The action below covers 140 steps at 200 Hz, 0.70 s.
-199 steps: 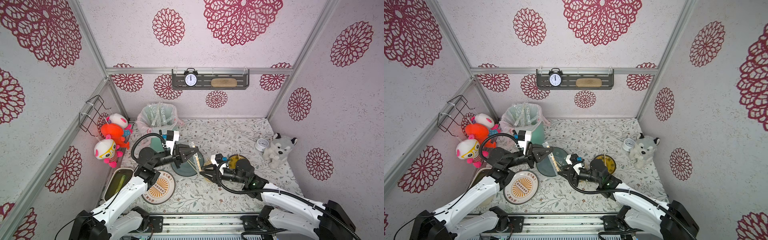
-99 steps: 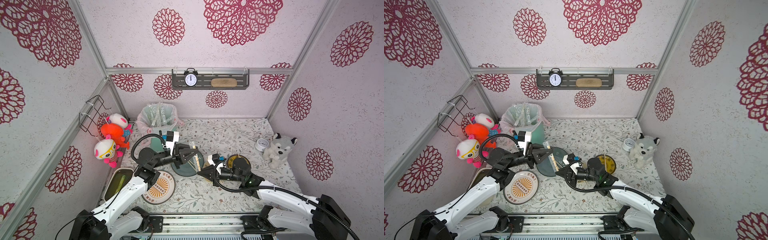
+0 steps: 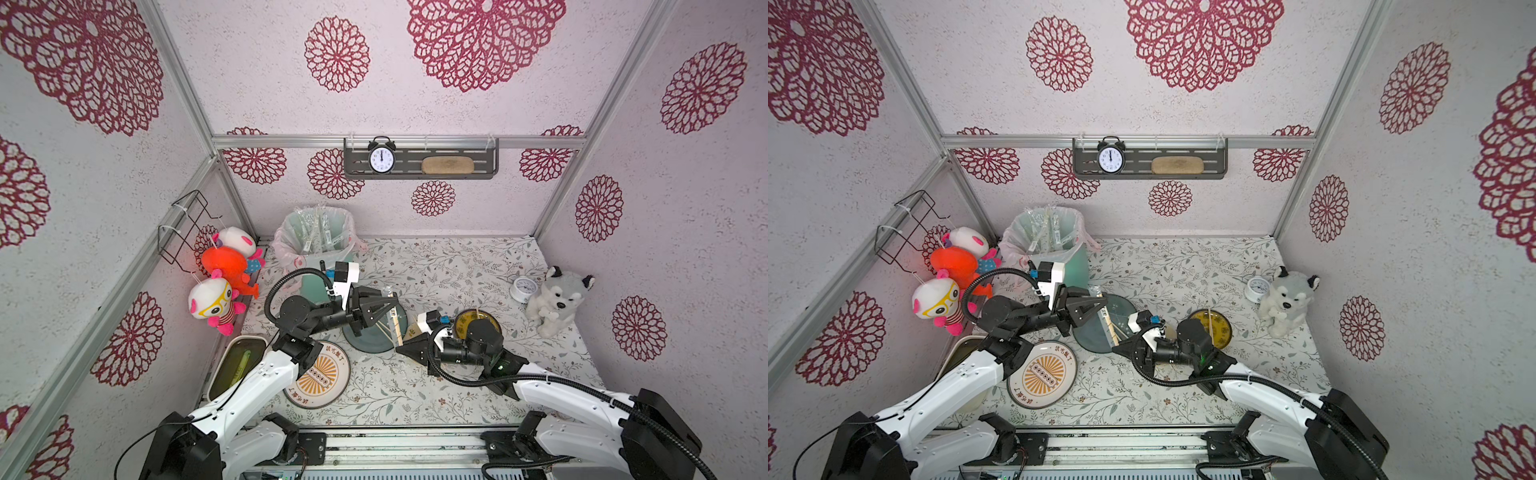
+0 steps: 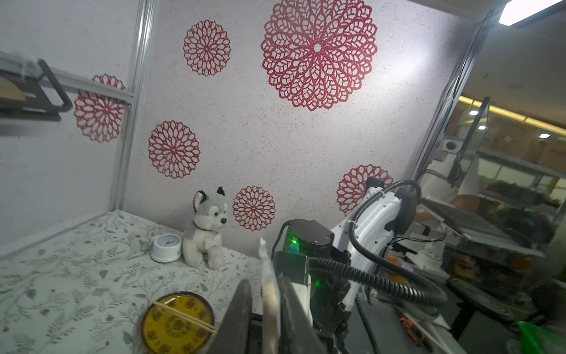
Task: Remove the packaging of disposable chopsticks
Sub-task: Remove the packet bag from the disposable chopsticks.
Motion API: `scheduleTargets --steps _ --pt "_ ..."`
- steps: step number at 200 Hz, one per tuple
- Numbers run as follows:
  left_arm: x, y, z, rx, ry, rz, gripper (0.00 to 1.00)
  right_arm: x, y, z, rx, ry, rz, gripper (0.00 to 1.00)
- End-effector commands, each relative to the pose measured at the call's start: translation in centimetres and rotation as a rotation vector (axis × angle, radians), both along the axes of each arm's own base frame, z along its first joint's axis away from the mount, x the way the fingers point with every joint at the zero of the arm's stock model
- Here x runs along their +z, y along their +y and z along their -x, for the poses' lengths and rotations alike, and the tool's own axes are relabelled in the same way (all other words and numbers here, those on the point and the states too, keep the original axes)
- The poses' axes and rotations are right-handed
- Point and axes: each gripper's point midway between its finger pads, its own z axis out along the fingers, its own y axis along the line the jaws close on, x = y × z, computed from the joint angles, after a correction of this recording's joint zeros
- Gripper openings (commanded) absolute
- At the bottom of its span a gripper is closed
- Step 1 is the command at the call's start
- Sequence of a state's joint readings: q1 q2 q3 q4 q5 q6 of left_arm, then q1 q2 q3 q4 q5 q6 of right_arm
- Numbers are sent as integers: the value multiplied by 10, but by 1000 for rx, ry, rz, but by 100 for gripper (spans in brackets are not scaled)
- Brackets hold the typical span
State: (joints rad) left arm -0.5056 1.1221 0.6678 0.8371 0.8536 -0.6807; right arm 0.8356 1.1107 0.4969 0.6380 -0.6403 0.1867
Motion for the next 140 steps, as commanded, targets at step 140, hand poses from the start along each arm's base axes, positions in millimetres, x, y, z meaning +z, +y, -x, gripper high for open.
scheduleTargets --steps 140 --pt "-122 -41 31 -18 157 -104 6 79 -12 10 4 -227 -172 0"
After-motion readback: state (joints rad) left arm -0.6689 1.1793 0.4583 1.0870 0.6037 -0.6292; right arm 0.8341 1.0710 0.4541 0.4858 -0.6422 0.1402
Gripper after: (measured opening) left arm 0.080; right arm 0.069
